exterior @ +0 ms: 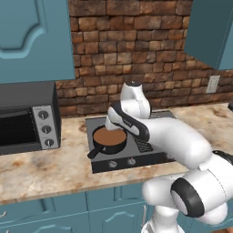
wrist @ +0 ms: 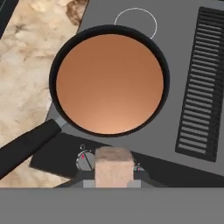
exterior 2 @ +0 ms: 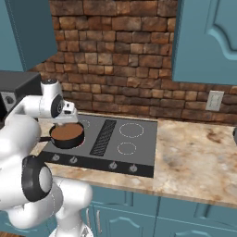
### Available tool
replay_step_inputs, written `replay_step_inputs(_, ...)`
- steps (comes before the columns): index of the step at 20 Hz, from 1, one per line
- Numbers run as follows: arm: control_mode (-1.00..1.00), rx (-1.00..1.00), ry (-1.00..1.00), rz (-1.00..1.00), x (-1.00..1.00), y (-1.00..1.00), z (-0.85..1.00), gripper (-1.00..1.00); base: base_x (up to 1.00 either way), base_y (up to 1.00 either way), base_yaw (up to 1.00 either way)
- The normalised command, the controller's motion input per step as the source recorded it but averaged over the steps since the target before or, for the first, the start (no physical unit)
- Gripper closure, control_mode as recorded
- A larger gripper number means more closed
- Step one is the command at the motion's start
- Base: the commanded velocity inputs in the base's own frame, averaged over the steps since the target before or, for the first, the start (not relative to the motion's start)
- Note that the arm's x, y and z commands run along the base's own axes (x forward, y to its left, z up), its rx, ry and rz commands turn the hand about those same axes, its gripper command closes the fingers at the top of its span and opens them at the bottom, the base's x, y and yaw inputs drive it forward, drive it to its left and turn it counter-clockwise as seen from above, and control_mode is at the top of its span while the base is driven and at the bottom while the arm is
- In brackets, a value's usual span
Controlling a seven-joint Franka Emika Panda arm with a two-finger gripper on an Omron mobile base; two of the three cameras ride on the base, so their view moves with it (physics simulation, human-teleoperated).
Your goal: Pick up the sugar cube(s) and place them in the saucepan with hot chocolate.
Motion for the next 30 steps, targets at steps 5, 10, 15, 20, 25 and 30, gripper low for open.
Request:
replay_step_inputs(5, -1.0, 0.0, 0.09, 0.02, 0.47, 0.22, -0.42, 1.0, 0.0, 0.0, 0.0)
replay_step_inputs(10, -1.0, -0.02, 0.01, 0.0, 0.48, 0.24, -0.4, 1.0, 0.0, 0.0, 0.0)
replay_step_inputs(15, -1.0, -0.03, 0.0, 0.0, 0.22, 0.09, -0.4, 1.0, 0.0, 0.0, 0.0)
replay_step_inputs(20, -1.0, 0.0, -0.01, 0.0, 0.07, 0.0, -0.4, 1.0, 0.0, 0.0, 0.0)
replay_step_inputs(25, -1.0, 0.0, 0.0, 0.0, 0.1, 0.0, -0.19, 1.0, 0.0, 0.0, 0.0)
replay_step_inputs(30, -1.0, 0.0, 0.0, 0.0, 0.0, 0.0, 0.0, -1.0, 0.0, 0.0, 0.0)
